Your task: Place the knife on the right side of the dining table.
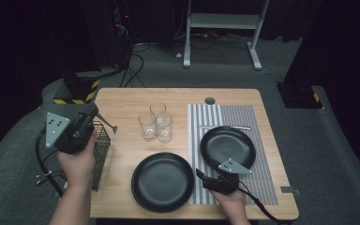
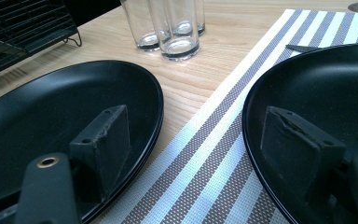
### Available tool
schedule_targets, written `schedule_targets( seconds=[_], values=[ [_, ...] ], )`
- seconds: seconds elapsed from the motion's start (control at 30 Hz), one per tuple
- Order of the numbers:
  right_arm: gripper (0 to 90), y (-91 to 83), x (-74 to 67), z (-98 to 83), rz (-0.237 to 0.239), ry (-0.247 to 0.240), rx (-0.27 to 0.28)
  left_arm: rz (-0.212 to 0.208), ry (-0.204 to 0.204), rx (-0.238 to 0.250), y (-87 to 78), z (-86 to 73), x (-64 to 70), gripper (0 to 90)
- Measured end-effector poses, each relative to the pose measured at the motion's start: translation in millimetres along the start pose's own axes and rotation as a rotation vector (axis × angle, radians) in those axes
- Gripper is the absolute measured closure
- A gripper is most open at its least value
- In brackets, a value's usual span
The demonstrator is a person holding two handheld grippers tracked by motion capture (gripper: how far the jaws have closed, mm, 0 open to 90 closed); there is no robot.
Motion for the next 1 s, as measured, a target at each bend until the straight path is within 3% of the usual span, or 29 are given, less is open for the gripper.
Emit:
schedule_targets(
  seconds=[1.0],
  values=[
    [24.1, -3.4, 0.8, -0.7, -0.009, -0.010, 0.003, -0.085, -0.016, -0.026, 7.5, -26.1, 40.2, 86.8]
  ],
)
Point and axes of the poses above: each handheld gripper's, and its own axes: y roughly forward along the jaws, z roughly out of its top, x roughly to its right, the point moved 3 cm from there along y, roughly forward along the jaws, and after that the axes turned 7 degrees about -y, right-handed, at the moved point
